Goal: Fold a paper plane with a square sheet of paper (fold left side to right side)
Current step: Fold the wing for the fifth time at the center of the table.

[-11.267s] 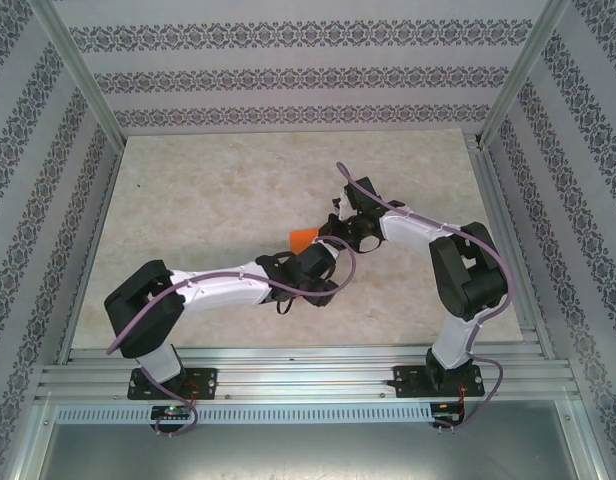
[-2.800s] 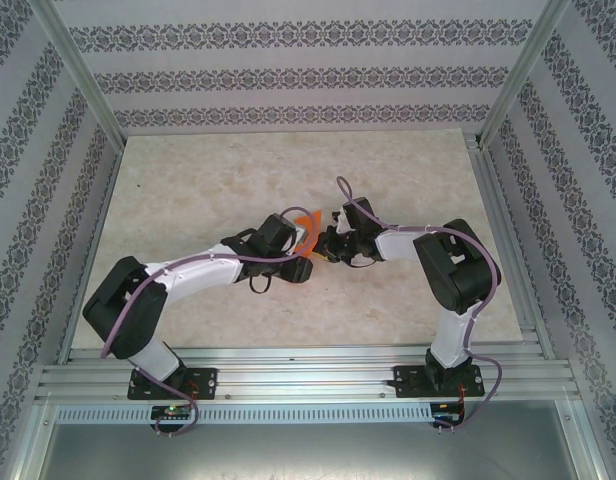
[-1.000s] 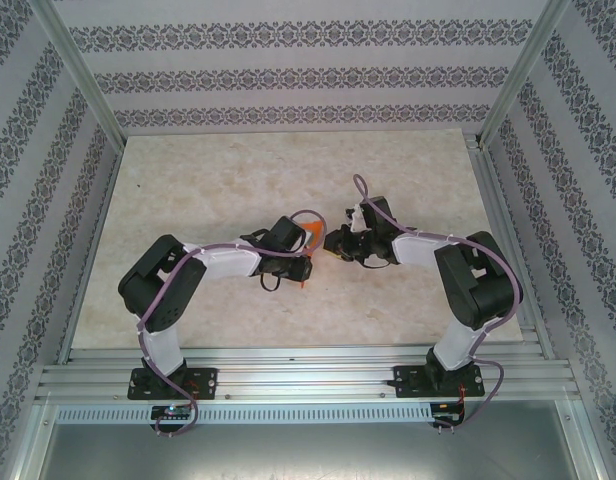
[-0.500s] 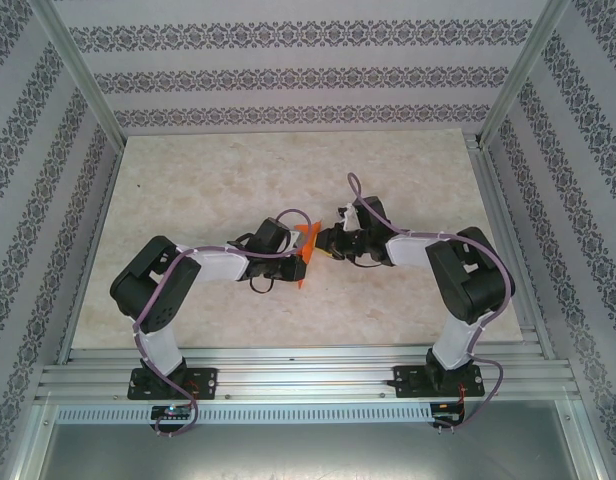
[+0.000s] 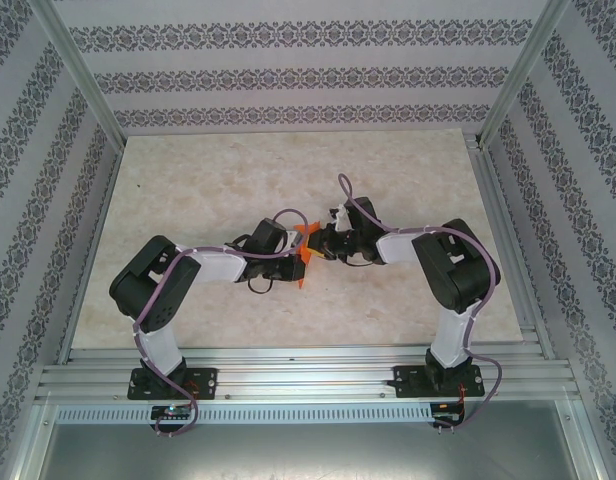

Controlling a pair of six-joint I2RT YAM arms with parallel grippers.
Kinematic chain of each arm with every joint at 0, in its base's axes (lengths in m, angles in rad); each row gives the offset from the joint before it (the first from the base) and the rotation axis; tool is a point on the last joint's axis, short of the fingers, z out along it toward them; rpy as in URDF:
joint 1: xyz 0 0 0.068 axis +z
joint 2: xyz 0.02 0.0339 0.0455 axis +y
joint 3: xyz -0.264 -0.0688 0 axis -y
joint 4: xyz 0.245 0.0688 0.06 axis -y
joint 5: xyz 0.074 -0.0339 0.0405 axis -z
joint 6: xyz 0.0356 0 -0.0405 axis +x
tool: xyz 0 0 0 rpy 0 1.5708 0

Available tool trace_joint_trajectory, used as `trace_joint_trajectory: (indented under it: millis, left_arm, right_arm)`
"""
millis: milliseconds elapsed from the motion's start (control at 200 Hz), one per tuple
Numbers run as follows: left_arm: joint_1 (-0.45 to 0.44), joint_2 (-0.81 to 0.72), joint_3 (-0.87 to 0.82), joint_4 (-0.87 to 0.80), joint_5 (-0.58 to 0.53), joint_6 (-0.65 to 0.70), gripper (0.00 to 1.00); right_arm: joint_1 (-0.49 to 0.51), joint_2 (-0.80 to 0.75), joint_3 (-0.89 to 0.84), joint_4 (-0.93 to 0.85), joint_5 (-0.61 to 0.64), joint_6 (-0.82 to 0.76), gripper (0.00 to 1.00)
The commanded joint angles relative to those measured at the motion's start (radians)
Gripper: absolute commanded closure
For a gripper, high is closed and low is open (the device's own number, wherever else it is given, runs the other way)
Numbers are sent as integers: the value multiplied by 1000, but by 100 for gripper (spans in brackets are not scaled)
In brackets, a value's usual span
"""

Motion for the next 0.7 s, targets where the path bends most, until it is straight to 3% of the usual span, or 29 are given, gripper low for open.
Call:
trace_joint_trajectory:
  millis: [0,694]
  left_arm:
    - [28,16,-26,72,51,-44,93]
    - [58,74,-37,130,117,-99,95]
  right_arm:
    - [12,16,18,41,-4,10,83]
    - [22,57,36,38,13,8,83]
